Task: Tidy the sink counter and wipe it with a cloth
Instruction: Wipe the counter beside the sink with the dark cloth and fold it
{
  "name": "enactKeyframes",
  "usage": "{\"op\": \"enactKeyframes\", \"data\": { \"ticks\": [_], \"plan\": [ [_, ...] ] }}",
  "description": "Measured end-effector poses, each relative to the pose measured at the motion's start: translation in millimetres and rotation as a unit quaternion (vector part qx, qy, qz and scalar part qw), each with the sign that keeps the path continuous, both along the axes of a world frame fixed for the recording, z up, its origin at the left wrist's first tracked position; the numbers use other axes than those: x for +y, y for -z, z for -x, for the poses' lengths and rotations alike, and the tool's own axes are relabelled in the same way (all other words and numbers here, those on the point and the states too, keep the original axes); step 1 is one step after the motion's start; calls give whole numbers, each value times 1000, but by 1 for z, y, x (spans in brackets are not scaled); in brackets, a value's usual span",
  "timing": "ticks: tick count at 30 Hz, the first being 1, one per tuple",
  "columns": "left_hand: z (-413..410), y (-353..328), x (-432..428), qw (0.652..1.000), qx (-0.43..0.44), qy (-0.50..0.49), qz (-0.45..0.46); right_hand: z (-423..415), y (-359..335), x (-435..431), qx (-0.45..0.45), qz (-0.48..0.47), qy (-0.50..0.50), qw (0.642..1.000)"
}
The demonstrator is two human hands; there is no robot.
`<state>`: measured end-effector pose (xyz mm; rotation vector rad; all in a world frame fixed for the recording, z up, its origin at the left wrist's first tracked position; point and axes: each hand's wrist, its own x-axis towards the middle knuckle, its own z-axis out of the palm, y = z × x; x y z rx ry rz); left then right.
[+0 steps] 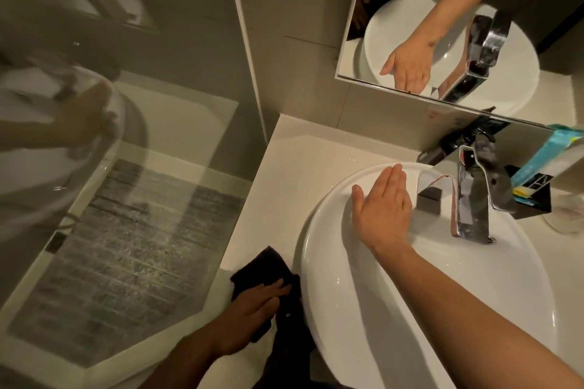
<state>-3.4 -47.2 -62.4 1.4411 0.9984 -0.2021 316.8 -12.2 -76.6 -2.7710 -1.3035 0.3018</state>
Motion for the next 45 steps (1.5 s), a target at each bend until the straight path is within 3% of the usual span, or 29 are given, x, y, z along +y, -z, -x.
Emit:
{"op": "enactKeyframes", "data": {
  "ticks": [3, 6, 9, 11, 18, 22, 24, 28, 35, 45],
  "plan": [
    [3, -17, -17, 984, -17, -113, 140, 0, -3, 0, 4, -2, -3, 1000],
    [-3, -38, -14, 989, 4, -134, 66, 1, -4, 0, 4, -9, -2, 1000],
    [-7, -46, 8, 945, -17, -315, 83, 1, -5, 0, 3, -18, 1, 1000],
    [-13, -58, 33, 926, -36, -371, 64, 1, -5, 0, 10, -18, 0, 1000],
    [-119, -79, 165, 958, -78, -190, -202, 1, -7, 0, 14, -29, 6, 999],
    [-222, -63, 226, 923, -55, -22, -379, 1, -9, 1, 23, -29, 8, 999],
    [-268, -45, 238, 905, -63, 54, -417, 1, -10, 2, 35, -30, 11, 999],
    [-307, 9, 237, 917, -83, 207, -331, -2, -11, 5, 66, -42, 17, 997],
    [-301, 49, 250, 905, -127, 315, -256, -2, 1, 6, 6, -24, 8, 1000],
    [-270, 61, 242, 898, -140, 330, -255, -3, 6, 6, 9, -16, 17, 1000]
  ]
}}
